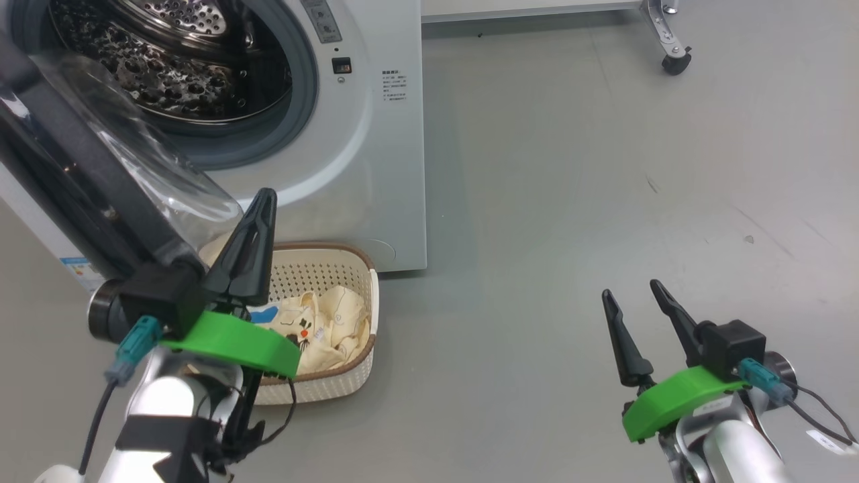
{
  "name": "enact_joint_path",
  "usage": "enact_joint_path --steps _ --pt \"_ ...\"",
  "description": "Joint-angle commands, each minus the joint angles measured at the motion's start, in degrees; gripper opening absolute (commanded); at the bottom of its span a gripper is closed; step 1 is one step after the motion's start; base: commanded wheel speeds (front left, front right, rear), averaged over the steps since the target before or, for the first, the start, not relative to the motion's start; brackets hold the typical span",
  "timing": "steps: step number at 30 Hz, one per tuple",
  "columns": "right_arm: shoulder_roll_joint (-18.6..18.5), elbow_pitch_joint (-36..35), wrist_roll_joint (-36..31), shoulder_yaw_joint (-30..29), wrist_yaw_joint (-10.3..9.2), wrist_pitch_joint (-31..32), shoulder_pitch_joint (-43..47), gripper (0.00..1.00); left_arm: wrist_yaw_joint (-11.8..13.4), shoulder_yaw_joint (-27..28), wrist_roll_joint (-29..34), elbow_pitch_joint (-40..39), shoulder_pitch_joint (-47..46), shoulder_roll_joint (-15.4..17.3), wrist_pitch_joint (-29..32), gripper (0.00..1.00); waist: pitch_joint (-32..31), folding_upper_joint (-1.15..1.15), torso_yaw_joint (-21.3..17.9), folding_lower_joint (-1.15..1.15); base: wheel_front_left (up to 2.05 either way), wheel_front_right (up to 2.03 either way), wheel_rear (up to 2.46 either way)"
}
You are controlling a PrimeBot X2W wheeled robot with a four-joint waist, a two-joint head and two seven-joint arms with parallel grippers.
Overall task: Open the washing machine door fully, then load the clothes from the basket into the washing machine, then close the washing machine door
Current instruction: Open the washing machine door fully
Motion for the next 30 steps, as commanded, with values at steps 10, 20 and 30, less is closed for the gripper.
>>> enact_joint_path --steps 10,20,30 --pt "0.2 -1.4 0.5 1.0 0.0 -0.5 -2.9 1.0 -0.3 -0.2 -2.3 5.7 -2.2 1.5 1.4 0.0 -0.2 0.0 -0.3 0.0 0.0 0.0 0.0" --pt "0.2 -0.7 0.7 1.3 0.0 -0.5 -3.0 1.0 0.1 0.7 -4.1 14.8 -2.6 1.5 -0.1 0.0 -0.2 0.0 -0.4 0.0 0.0 0.0 0.0" --pt "0.2 0.0 0.9 1.6 0.0 -0.5 -3.1 1.0 0.6 1.8 -5.2 21.9 -4.5 2.0 -2.8 0.0 -0.1 0.0 -0.5 0.0 0.0 0.0 0.0"
